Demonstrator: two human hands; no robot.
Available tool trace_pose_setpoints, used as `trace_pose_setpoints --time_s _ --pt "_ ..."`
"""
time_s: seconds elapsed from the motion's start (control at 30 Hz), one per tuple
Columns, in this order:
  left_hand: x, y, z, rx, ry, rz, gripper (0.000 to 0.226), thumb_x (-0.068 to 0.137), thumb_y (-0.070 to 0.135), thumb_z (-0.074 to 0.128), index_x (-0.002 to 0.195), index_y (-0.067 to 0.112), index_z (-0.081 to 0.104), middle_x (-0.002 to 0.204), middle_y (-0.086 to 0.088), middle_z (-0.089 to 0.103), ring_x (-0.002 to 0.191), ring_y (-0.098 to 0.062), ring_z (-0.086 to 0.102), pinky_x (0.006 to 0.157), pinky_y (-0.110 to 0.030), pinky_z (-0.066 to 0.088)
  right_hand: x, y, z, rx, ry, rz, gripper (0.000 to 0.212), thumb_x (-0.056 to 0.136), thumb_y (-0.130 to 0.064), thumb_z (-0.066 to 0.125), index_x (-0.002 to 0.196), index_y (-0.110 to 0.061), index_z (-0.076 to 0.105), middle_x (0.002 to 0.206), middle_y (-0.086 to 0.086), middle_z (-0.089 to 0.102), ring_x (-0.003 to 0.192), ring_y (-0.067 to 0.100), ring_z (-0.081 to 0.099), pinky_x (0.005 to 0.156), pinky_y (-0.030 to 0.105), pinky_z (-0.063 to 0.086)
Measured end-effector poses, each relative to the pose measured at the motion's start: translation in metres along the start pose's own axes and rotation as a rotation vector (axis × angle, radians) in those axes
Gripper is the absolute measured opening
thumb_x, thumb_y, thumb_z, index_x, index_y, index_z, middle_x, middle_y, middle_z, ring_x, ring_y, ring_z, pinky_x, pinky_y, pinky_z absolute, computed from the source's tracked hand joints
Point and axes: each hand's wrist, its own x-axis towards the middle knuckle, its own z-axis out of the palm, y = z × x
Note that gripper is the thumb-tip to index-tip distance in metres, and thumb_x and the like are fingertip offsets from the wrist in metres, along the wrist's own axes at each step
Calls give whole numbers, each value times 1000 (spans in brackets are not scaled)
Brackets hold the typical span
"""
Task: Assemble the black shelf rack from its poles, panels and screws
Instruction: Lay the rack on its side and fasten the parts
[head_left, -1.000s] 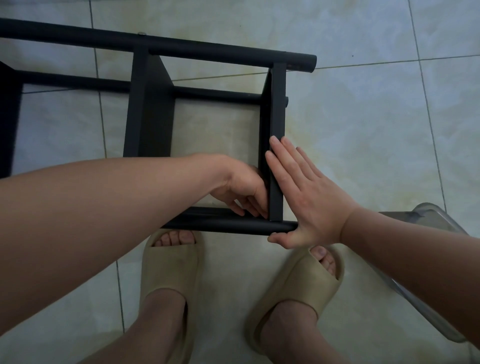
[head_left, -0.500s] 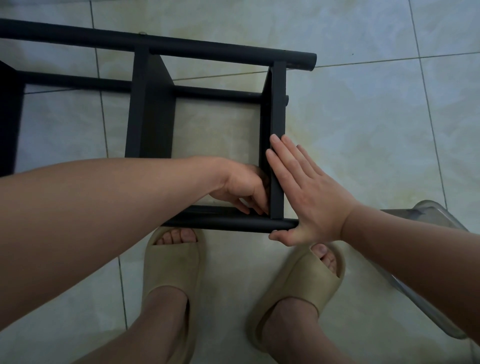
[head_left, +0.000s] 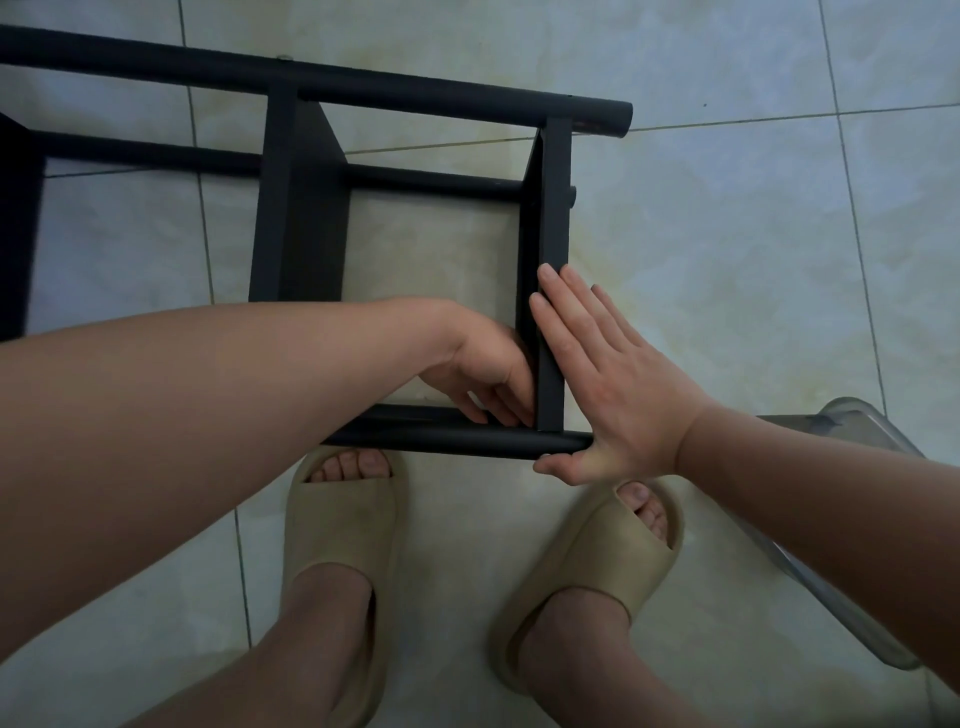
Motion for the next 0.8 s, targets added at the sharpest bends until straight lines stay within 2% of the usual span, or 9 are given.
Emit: trace_pose_setpoints --time_s 0.13,0.33,0.47,0.57,0.8 --pt "0 2 2 -19 29 -12 31 91 7 64 122 6 67 117 -9 72 114 -23 67 110 -44 45 0 0 0 -5 0 3 127 74 -81 53 159 6 12 168 25 2 156 38 -1 124 58 19" --pt "0 2 4 -86 30 -7 27 91 1 61 118 4 67 108 -9 71 105 -23 67 108 -41 47 0 -1 -1 -6 -5 4 126 75 -80 52 159 5 12 168 24 1 156 38 -1 124 57 18" --pt "-3 3 3 -57 34 -33 23 92 9 64 114 12 70 109 -3 73 112 -21 66 105 -40 48 0 0 -2 -15 -6 6 126 75 -80 52 159 5 12 168 24 1 157 38 -2 124 57 17" --pt "-6 0 4 -58 39 -73 20 94 19 64 111 16 71 102 2 75 106 -17 67 103 -37 48 0 -1 -2 -20 -6 5 126 76 -81 51 159 6 12 168 24 1 156 38 -1 124 57 18" --pt "-4 3 2 -42 58 -61 18 93 15 65 110 14 71 100 0 74 104 -18 66 104 -38 48 0 -1 -2 -26 -7 6 126 76 -81 50 159 6 12 168 25 1 156 38 -2 125 57 17"
